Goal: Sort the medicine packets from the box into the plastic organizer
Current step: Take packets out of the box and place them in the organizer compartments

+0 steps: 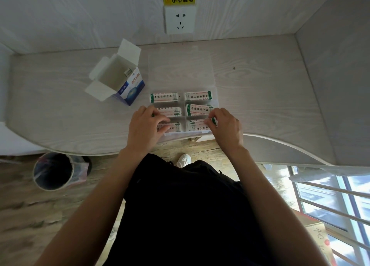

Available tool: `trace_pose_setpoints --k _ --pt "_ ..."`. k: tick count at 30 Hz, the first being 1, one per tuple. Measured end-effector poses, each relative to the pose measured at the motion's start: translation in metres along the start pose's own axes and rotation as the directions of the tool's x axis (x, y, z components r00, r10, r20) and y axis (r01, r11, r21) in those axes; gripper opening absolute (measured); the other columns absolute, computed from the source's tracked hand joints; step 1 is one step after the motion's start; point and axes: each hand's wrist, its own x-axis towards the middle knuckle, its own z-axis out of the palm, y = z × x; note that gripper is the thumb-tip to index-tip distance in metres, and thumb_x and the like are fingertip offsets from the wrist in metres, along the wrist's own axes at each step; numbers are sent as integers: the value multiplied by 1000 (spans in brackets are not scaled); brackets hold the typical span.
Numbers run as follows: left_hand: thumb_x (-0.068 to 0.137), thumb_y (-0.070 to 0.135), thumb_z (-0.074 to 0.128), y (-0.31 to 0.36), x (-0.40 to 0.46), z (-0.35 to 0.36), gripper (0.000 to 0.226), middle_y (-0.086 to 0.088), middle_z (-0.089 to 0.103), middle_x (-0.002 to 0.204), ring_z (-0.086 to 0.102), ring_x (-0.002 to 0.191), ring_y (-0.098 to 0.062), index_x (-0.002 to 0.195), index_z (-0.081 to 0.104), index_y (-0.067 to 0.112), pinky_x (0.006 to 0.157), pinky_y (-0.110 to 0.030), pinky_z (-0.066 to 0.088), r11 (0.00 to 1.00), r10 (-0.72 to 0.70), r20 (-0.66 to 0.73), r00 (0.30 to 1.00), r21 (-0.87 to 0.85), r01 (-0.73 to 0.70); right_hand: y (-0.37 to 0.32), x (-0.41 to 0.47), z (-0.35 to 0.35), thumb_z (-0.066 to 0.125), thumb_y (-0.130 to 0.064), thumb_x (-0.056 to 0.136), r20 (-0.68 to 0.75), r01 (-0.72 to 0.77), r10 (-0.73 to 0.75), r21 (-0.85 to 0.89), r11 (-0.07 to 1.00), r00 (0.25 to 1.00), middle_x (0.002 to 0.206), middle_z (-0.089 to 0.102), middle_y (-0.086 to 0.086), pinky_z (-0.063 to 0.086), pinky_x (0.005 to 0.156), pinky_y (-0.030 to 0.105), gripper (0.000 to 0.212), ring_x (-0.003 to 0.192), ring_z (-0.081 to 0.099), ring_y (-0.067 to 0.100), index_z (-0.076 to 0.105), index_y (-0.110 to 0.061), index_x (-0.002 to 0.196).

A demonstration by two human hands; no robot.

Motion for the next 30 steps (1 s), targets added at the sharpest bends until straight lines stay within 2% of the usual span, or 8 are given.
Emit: trace_pose_setpoints --k 5,7,11,13,17,21,25,30 --pt "75 35 74 0 1 0 26 -5 60 88 51 83 -24 93 73 17 73 -33 39 1000 -6 22 1000 17 6 2 -1 -1 66 -24 86 15 -59 57 202 978 998 81 61 -6 41 63 19 11 66 54 4 63 -14 86" --pt "76 33 73 -1 1 1 24 -5 60 88 52 83 -25 94 74 17 73 -34 39 1000 -7 32 999 21 7 6 0 -10 68 -23 84 88 -139 113 411 901 990 75 60 -13 38 59 10 6 60 49 -3 68 -17 85" --pt "77 29 74 -3 -1 1 19 -4 60 87 52 82 -25 92 74 19 73 -35 41 999 -30 12 999 -26 30 3 5 -33 65 -20 86 239 -275 146 702 657 960 77 65 -5 49 65 13 5 67 60 2 67 -22 82" --pt "79 25 72 -5 -2 -1 13 -5 60 85 53 80 -25 91 74 18 72 -36 43 998 -45 -31 999 -54 43 -9 12 -29 64 -24 87 243 -250 117 643 724 963 79 66 -1 51 69 25 5 72 61 15 66 -23 83" --pt "88 27 57 -8 -1 -4 21 -7 59 82 53 75 -25 90 72 13 67 -36 43 994 -67 -68 995 -93 61 -47 19 -3 60 -29 90 229 -127 38 389 913 973 78 60 -13 38 57 13 11 59 48 -3 66 -20 91" --pt "83 42 48 -9 -2 -4 35 -6 58 80 52 74 -24 88 73 18 66 -35 43 993 -61 -66 996 -109 53 -67 15 17 59 -32 90 134 65 -92 193 979 987 83 62 -9 37 63 23 15 73 53 5 67 -19 89" --pt "71 34 76 -10 -4 -2 26 -7 58 80 54 74 -26 89 74 16 66 -34 43 999 -35 -14 999 2 35 -72 13 25 60 -36 88 93 274 -270 -37 961 958 93 63 0 43 62 28 23 89 57 18 71 -16 88" --pt "73 33 75 -11 -5 -4 22 -8 59 81 52 77 -25 91 76 20 66 -32 38 996 -46 24 999 74 44 -69 11 15 63 -32 87 80 326 -318 -142 935 945 94 63 1 46 57 28 21 85 59 17 76 -16 83"
